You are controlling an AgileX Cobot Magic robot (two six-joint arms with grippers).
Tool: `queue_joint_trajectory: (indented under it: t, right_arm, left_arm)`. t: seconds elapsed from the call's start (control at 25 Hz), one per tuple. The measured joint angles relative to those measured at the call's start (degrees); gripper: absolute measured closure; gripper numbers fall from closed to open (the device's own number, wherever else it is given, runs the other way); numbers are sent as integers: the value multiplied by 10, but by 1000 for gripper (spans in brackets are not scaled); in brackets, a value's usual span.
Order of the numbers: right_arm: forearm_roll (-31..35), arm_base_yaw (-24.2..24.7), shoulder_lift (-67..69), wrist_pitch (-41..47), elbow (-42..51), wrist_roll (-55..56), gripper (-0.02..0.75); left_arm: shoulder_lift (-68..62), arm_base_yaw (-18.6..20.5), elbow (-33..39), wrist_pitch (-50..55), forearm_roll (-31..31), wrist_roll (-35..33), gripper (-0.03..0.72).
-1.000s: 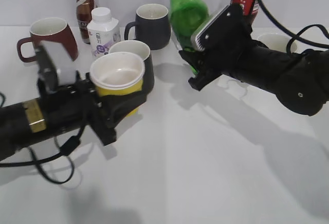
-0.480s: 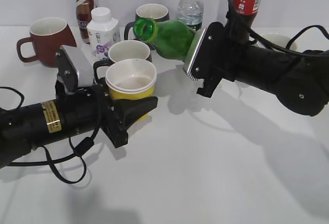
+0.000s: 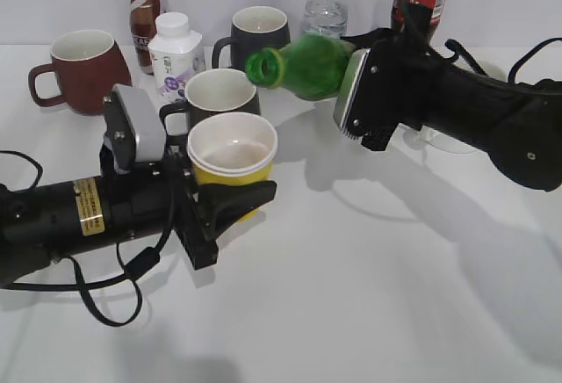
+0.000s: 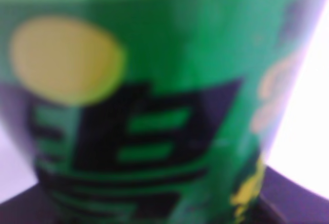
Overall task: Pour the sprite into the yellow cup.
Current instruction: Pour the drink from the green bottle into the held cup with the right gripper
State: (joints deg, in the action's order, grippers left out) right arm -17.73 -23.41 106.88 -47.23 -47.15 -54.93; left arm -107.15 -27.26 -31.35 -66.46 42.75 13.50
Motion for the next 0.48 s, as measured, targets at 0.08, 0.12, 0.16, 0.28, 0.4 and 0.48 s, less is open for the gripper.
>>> queue_joint_trajectory:
  t: [0.08, 0.12, 0.16, 0.28, 0.4, 0.48]
  right_arm:
    - [-2, 0, 0, -10, 0, -16, 342]
    - [-2, 0, 0, -15, 0, -23, 342]
    - [-2, 0, 0, -21, 0, -32, 342]
    - [-3, 0, 0, -33, 0, -62, 342]
    - [-4, 0, 0, -41, 0, -95, 342]
    - [-4, 0, 0, -42, 0, -111, 342]
  left_arm:
    - [0, -1, 0, 0, 7, 1, 338]
    - [0, -2, 0, 0, 8, 1, 338]
    - [0, -2, 0, 0, 8, 1, 339]
    - [0, -4, 0, 0, 9, 1, 339]
    - [0, -4, 0, -1, 9, 1, 339]
    - [0, -4, 0, -1, 12, 2, 339]
